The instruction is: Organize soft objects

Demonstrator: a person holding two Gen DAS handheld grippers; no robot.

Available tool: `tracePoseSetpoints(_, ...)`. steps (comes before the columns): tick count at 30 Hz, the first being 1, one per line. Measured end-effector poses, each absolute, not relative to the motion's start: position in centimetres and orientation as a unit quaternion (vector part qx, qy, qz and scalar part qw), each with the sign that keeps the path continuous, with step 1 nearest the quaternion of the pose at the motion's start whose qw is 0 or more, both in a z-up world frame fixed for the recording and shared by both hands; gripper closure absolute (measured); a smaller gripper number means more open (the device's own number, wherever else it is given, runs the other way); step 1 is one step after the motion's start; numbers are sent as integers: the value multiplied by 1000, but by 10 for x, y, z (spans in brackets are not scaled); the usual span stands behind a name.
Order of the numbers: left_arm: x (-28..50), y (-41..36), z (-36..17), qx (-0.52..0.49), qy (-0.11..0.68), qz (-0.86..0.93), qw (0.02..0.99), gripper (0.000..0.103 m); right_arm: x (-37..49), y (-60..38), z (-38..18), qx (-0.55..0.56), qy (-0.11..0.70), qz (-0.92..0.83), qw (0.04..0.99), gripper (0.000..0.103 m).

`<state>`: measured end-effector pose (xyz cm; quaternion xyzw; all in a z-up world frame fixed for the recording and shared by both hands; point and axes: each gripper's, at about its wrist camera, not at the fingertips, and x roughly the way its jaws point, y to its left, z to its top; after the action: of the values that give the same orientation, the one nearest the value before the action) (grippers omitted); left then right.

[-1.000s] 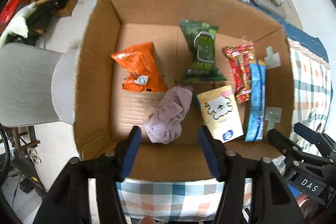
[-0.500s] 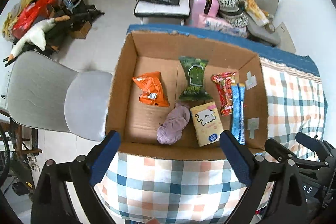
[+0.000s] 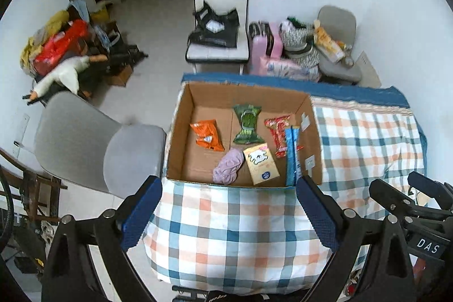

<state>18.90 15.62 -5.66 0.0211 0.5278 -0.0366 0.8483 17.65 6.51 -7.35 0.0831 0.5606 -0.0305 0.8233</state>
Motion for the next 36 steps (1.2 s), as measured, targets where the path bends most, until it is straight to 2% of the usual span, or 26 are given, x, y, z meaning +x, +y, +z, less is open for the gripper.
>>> tracePoseSetpoints(6, 156, 156, -10, 33, 485, -19, 874, 6, 137, 65, -22, 74, 522, -38, 849, 4)
tracePoseSetpoints(16, 127, 163, 23, 34, 453, -3, 891, 6, 104, 70, 34, 45, 468, -64, 880, 4)
tracePoseSetpoints(36, 123, 164, 33, 32, 442, 4, 897, 6, 101, 75, 47, 36, 456, -77, 886, 4)
